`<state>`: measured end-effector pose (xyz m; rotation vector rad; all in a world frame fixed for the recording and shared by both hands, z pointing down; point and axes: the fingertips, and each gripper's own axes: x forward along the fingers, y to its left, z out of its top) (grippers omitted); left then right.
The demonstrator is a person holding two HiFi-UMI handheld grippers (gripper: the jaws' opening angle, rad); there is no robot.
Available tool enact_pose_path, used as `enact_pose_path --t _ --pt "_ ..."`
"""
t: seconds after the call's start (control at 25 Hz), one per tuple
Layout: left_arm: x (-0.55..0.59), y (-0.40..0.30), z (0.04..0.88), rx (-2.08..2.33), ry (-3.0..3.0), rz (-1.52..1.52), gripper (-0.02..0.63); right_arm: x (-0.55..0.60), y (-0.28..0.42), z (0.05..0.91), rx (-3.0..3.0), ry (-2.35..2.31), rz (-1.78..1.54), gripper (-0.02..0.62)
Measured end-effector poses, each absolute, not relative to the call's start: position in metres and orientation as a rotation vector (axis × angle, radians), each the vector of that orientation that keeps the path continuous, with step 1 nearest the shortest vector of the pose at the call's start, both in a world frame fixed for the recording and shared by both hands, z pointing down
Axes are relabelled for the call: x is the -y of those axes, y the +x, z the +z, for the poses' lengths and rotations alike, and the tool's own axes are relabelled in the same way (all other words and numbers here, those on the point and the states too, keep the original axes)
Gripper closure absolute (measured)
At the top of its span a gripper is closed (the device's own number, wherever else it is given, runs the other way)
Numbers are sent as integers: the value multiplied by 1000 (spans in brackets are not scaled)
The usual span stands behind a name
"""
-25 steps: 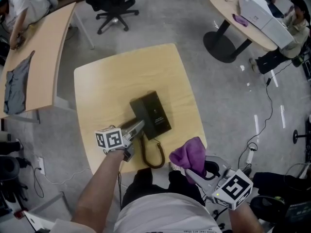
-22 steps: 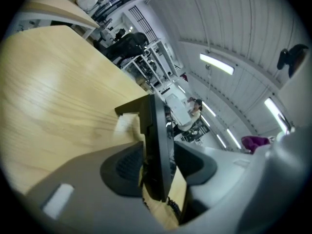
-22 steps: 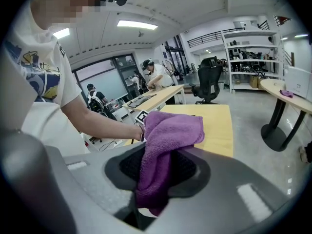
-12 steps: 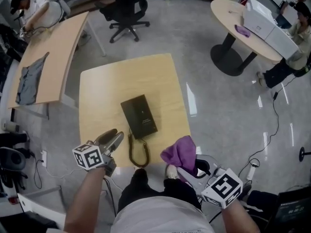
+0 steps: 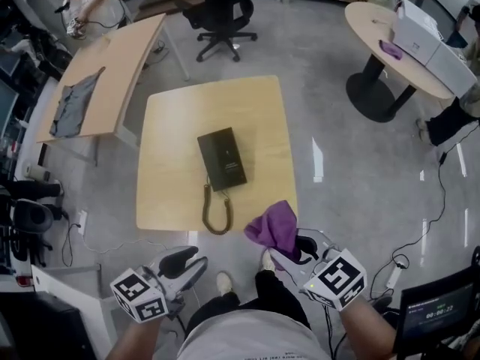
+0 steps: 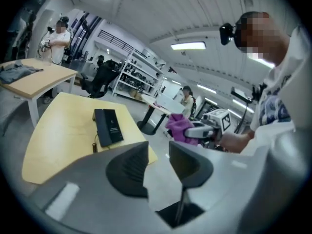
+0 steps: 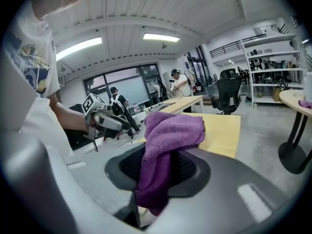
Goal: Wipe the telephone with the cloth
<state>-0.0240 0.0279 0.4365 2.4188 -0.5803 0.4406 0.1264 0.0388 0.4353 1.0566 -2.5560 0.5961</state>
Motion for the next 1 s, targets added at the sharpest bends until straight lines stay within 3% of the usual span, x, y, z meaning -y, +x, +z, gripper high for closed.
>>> enact_pose_path --t 0.12,0.36,0.76,1.0 --pt "-59 -18 419 551 2492 415 478 -49 116 430 2577 1046 564 479" --pt "-116 -28 394 513 2583 281 602 -93 88 423 2572 1037 478 479" --pt "-232 -106 410 387 2569 253 603 -211 -4 410 2535 1097 429 479" --pt "-269 -115 398 343 2628 253 603 -262 -16 398 2519 1113 399 479"
